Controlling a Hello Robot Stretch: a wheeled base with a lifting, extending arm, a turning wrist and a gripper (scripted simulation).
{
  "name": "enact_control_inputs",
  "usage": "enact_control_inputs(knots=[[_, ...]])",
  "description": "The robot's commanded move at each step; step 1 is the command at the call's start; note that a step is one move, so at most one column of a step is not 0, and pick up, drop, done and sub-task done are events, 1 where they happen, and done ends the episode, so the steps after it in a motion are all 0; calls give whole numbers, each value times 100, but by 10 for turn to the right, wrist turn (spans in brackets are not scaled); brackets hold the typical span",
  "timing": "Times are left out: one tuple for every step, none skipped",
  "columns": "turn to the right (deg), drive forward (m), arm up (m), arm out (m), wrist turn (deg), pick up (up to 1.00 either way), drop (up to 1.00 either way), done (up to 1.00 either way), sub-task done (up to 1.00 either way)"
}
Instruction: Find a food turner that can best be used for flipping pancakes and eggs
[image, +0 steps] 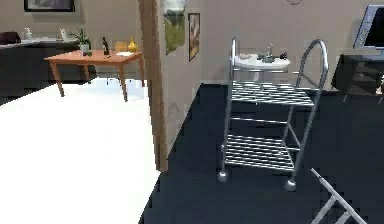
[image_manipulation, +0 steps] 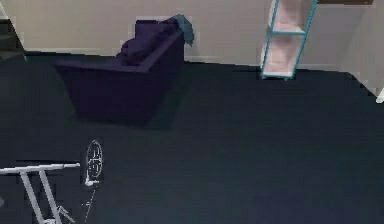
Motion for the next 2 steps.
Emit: enact_control_inputs(knots=[[-450, 0, 0, 0, 0, 0, 0, 0, 0], [0, 50, 0, 0, 0, 0, 0, 0, 0]])
